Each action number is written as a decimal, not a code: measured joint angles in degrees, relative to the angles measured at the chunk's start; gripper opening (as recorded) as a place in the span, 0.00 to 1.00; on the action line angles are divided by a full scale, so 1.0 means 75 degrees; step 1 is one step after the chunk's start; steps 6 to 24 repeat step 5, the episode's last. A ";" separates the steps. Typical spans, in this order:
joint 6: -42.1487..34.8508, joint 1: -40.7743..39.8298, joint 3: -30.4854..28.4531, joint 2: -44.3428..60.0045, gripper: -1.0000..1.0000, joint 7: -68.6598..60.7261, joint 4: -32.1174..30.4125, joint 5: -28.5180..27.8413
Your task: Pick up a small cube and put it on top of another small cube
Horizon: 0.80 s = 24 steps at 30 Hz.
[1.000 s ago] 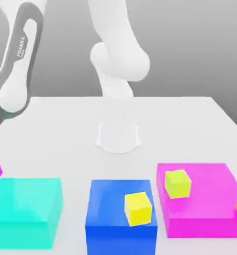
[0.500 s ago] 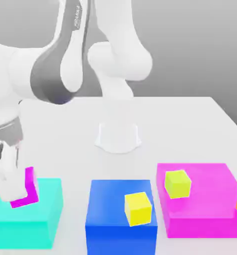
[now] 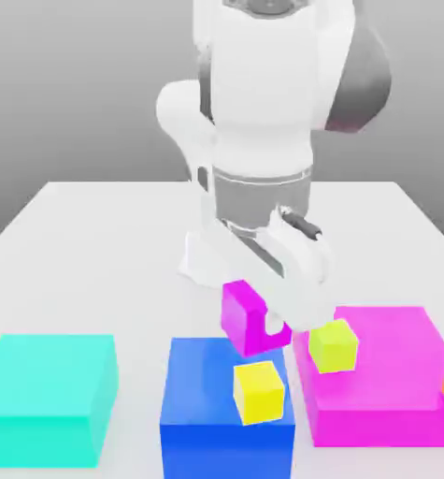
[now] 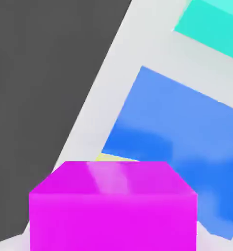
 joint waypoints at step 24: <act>0.0470 -0.0043 -0.0006 0.0377 1.00 0.0225 -0.0137 -0.0279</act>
